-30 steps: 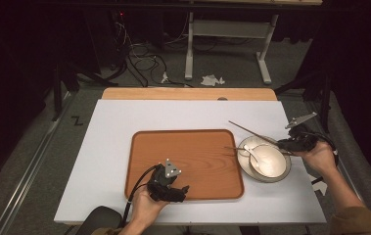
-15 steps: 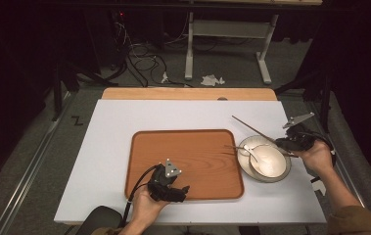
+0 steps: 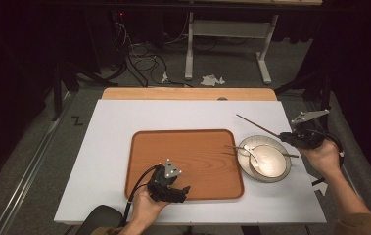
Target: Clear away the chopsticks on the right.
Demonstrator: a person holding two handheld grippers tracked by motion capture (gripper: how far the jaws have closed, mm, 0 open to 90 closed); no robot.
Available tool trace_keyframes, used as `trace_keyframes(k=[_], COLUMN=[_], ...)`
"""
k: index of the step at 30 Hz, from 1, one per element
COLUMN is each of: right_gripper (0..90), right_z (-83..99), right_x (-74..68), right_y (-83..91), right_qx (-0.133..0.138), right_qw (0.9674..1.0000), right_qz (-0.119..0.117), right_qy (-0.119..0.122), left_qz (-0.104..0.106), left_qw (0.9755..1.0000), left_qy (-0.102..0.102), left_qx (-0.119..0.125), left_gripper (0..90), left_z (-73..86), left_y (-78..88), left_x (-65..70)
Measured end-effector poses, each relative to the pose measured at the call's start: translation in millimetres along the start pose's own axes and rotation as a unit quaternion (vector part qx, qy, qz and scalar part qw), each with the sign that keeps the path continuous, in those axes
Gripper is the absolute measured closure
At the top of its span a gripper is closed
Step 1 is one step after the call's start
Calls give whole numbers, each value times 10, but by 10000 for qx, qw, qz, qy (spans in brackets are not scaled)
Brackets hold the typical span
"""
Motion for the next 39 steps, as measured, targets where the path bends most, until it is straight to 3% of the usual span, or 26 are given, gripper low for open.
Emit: trace_keyframes(k=[8,17,22,24,25,26,30,39], right_gripper=[856,855,855,854,854,854,854,854], right_z=[-60,-98,-114,-110,-110,-91,-52,-54], right_x=[-180,-645,-1034,-1180,-1180,-1317,-1517,-1757], right_y=[247,499,533,509,509,461,324,-95], right_qx=[240,582,700,684,684,665,622,273], right_qw=[9997,9979,9966,9965,9965,9964,9965,9986], right_qz=[38,-124,-306,-349,-349,-436,-490,-397], right_qy=[-2,241,296,327,327,293,269,207], left_qz=[31,101,100,91,91,90,80,81], left_qw=[10000,9999,9999,9999,9999,9999,9999,9999], left_qy=[-32,-46,-34,-42,-42,-59,-69,-74], left_qx=[36,65,78,73,73,92,90,93], left_gripper=[245,245,245,245,245,245,245,245], left_z=[-24,-52,-62,-62,-62,-61,-60,-59], left_y=[1,-7,-3,-7,-7,0,6,7], left_x=[8,7,-1,5,5,9,11,17])
Point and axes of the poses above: each handheld gripper's, and its own axes: y roughly backward along the jaws, z roughly out of its underside, x roughly to its right, the point moved 4 cm from there along -y, roughly forward along the jaws
